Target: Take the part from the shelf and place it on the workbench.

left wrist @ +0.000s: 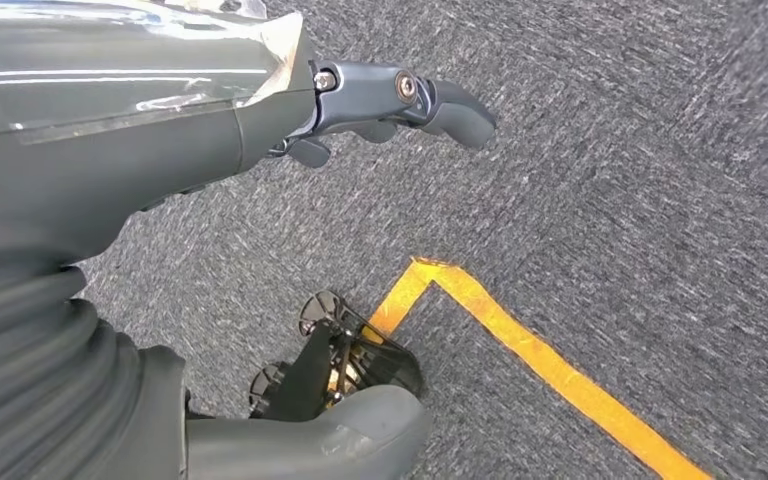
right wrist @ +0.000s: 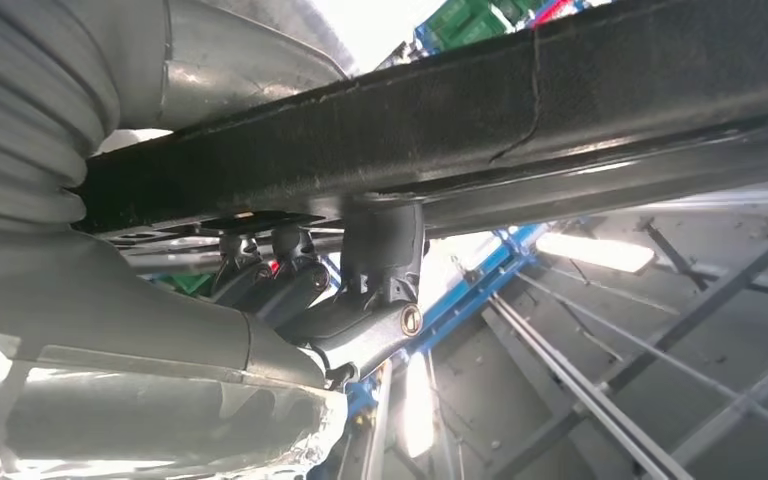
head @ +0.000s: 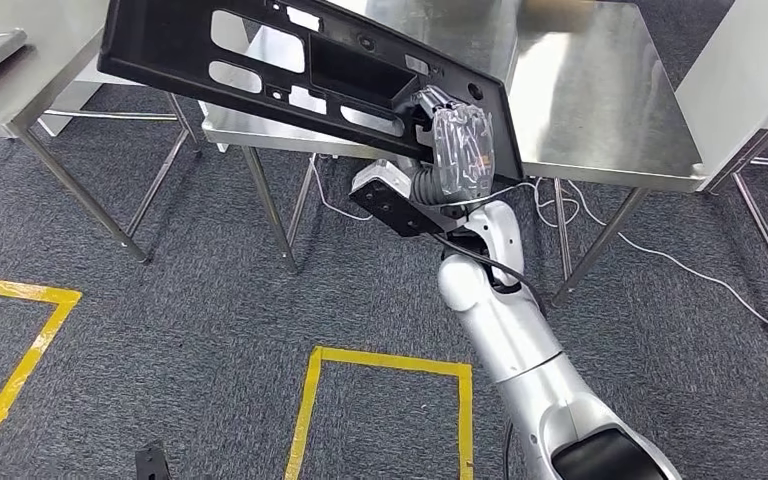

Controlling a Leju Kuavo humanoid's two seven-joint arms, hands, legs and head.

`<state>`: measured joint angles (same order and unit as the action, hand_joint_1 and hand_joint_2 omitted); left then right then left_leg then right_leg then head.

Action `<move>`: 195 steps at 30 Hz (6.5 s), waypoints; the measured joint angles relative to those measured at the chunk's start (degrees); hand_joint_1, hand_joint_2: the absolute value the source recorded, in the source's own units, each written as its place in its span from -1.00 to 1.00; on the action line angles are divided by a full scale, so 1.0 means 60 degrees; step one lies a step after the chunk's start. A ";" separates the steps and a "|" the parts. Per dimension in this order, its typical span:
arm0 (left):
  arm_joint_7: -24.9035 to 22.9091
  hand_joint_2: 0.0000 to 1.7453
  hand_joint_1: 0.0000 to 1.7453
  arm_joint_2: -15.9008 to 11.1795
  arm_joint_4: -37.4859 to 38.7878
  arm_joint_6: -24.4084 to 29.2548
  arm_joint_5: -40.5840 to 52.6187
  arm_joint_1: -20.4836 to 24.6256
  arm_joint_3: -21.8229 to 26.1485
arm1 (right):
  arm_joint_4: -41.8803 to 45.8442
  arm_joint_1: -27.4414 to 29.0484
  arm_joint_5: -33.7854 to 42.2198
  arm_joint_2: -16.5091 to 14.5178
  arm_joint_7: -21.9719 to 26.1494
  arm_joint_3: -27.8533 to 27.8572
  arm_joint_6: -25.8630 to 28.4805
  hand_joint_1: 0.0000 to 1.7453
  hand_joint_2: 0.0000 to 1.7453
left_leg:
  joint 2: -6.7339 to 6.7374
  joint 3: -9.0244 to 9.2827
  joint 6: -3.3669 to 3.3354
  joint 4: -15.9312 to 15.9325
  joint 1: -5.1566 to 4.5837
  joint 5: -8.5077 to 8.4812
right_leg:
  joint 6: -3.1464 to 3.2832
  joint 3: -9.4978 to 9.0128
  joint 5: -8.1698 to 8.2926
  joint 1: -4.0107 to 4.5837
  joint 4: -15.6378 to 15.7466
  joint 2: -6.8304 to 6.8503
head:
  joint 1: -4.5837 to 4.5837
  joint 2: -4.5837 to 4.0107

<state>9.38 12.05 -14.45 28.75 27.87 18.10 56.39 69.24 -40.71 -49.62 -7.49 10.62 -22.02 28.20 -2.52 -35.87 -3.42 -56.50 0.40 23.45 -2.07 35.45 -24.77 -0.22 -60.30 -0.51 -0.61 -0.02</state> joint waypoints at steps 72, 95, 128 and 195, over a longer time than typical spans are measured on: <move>0.0330 1.00 -1.00 0.0052 -0.0182 0.0235 0.0013 -0.0131 -0.0545 | -0.1732 0.0156 -0.0466 0.0674 0.0412 0.1804 0.1836 0.98 1.00 | 0.0019 -0.0724 -0.0219 -0.0203 -0.0434 -0.0589 | 0.0010 -0.0206 -0.0561 0.0196 0.0213 0.0026 | -0.0058 0.0000; 0.0833 1.00 -1.00 0.0035 -0.0197 0.0389 -0.0286 -0.0019 -0.1025 | -0.4929 -0.0590 -0.2350 0.0973 -0.1386 0.3746 0.1872 0.98 1.00 | 0.0299 -0.0262 0.0431 -0.0307 -0.0011 -0.0014 | 0.0023 -0.0552 -0.0363 -0.0140 0.0601 0.0120 | -0.0031 0.0000; 0.0623 -1.00 -1.00 0.0020 -0.0198 0.0376 -0.0460 -0.0021 -0.1314 | -0.8268 -0.0916 -0.3285 0.1440 -0.3459 0.4067 0.1102 -1.00 -1.00 | 0.0302 -0.0279 0.0274 -0.0308 -0.0038 -0.0056 | -0.0161 -0.0567 -0.0286 -0.0158 0.0670 0.0123 | -0.0034 0.0000; 0.0280 -1.00 -1.00 -0.0321 -0.0418 -0.1052 -0.3193 -0.1632 0.0129 | -0.1331 0.4463 0.6085 -0.1076 0.4848 0.1067 -0.1146 -1.00 -1.00 | 0.0335 0.1163 0.0530 -0.0168 0.0067 0.0965 | 0.0156 -0.0270 0.0091 -0.0072 0.0544 0.0150 | -0.0013 0.0000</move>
<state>11.06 10.13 -16.96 22.44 8.71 8.31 57.16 61.26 -13.93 -13.11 -13.94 39.71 -15.61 21.33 -0.51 -28.90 -0.24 -57.51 0.80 29.24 -1.13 33.83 -24.22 -0.65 -57.04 0.39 -0.68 -0.02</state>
